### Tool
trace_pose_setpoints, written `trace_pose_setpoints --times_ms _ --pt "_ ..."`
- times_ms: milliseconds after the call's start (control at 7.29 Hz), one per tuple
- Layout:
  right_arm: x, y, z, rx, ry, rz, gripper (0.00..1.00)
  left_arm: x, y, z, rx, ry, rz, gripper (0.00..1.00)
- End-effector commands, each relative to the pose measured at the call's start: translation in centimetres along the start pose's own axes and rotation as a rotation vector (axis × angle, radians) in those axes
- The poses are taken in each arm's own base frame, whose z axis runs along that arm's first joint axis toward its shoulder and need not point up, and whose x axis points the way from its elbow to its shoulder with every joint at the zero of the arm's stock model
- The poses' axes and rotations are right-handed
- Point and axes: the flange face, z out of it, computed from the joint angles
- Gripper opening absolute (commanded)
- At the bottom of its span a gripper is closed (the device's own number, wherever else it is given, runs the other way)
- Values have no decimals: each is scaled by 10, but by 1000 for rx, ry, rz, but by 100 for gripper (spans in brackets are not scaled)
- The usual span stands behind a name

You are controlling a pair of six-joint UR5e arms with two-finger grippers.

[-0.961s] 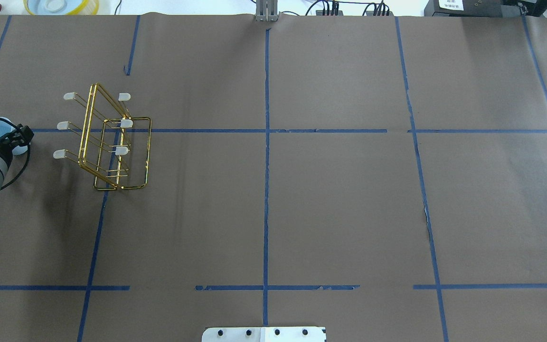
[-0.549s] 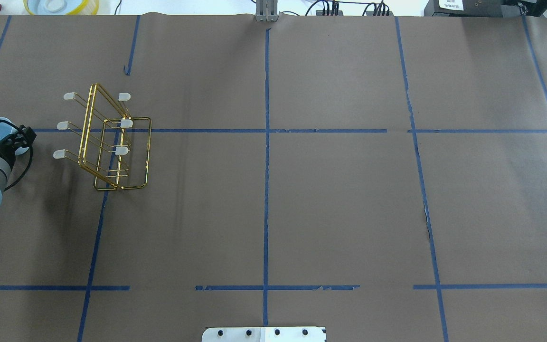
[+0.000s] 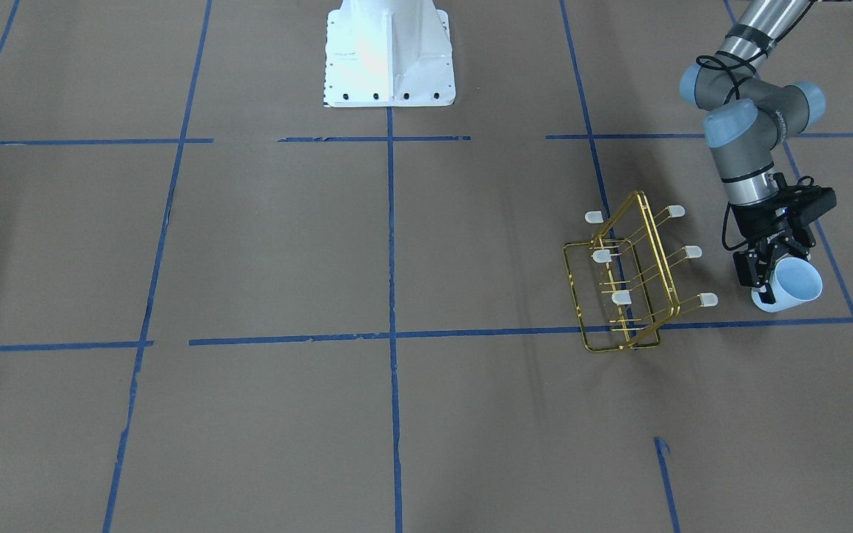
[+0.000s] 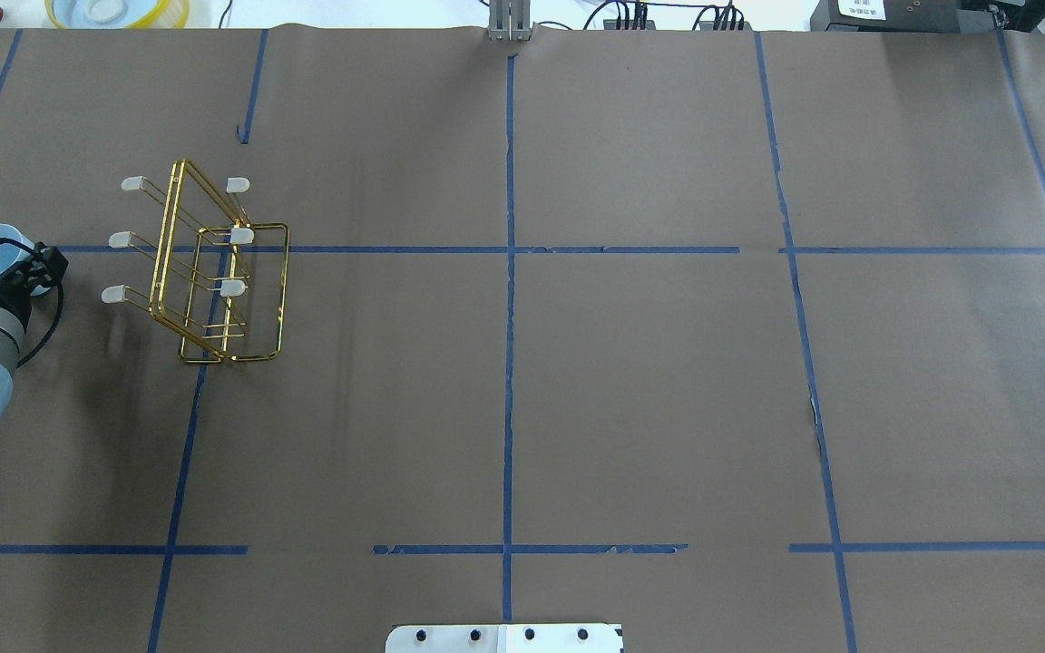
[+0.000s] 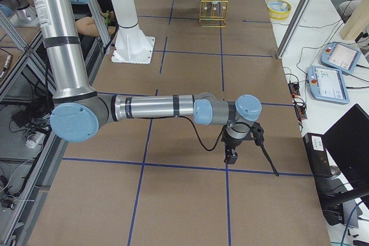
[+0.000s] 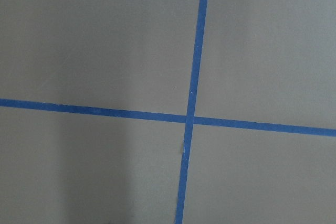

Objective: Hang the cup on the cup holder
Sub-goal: 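Lift the light-blue cup with the left gripper and tilt it sideways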

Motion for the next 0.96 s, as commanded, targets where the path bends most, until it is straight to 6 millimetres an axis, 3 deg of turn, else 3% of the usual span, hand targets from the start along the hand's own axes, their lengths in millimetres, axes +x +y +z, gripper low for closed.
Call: trace_pose_setpoints --times_ms 0,824 --pt "-1 0 0 0 0 -1 100 -2 8 13 59 -18 -2 100" --pt "0 0 0 0 0 1 100 14 11 19 123 -11 -6 94"
